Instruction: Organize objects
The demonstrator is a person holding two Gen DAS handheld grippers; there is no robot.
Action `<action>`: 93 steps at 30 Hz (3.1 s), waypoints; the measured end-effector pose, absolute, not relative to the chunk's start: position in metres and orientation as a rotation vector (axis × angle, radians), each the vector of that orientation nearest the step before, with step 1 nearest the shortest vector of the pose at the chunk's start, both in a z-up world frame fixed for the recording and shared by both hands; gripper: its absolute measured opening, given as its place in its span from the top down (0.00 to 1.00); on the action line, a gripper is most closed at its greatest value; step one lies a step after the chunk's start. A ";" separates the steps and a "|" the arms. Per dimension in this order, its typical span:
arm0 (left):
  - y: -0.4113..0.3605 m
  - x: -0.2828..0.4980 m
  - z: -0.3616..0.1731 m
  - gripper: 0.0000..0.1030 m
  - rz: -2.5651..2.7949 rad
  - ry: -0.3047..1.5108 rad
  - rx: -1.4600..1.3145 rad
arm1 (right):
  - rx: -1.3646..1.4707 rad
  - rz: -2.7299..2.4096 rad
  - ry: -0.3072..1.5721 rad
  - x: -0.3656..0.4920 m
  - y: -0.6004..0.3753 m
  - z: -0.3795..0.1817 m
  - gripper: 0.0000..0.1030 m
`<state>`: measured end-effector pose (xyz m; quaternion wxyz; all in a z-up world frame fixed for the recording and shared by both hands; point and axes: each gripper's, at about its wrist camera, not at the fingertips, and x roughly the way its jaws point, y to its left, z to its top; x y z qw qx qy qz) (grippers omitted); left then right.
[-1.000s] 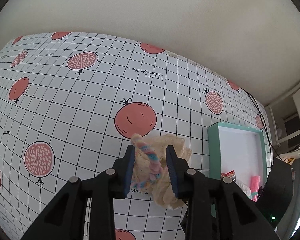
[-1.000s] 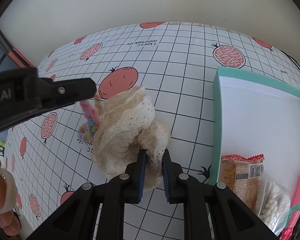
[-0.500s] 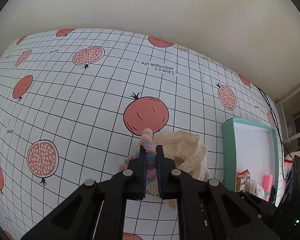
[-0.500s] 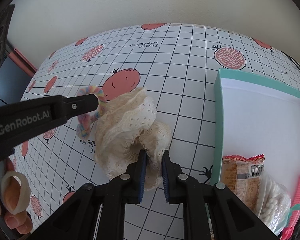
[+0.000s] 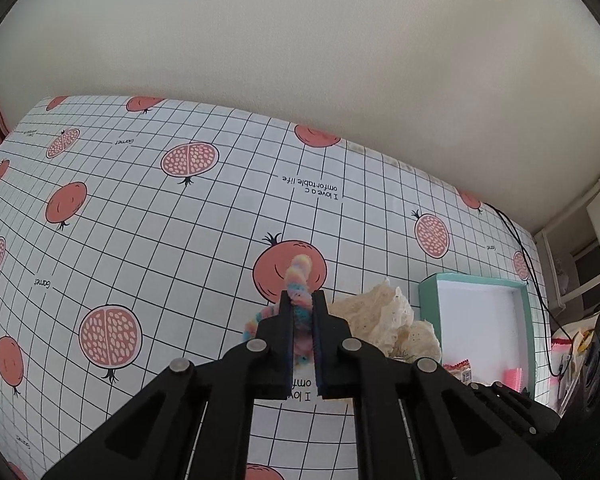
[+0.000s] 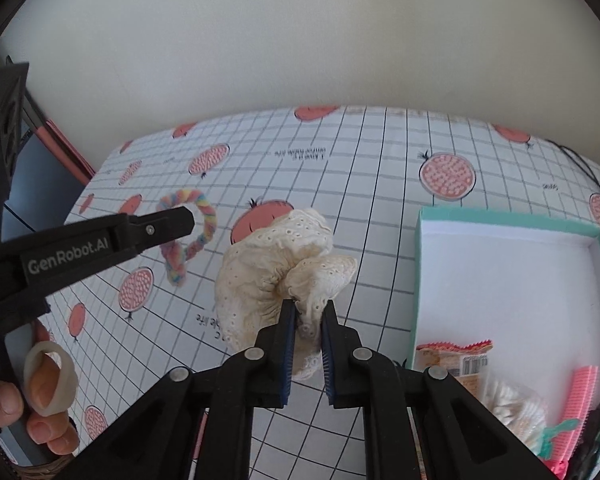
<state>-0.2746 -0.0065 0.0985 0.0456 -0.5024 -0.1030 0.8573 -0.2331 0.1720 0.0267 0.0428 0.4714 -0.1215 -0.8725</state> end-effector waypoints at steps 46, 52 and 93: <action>0.178 -0.237 0.063 0.92 2.255 -0.140 -1.492 | 1.789 -2.854 -0.515 -0.144 0.328 0.021 0.88; 0.181 -0.227 0.065 0.91 2.264 -0.112 -1.503 | 1.843 -2.835 -0.509 -0.135 0.325 0.013 0.84; 0.061 -0.069 0.086 0.06 2.608 0.008 -1.366 | 1.663 -2.869 -0.404 0.003 0.244 0.013 0.31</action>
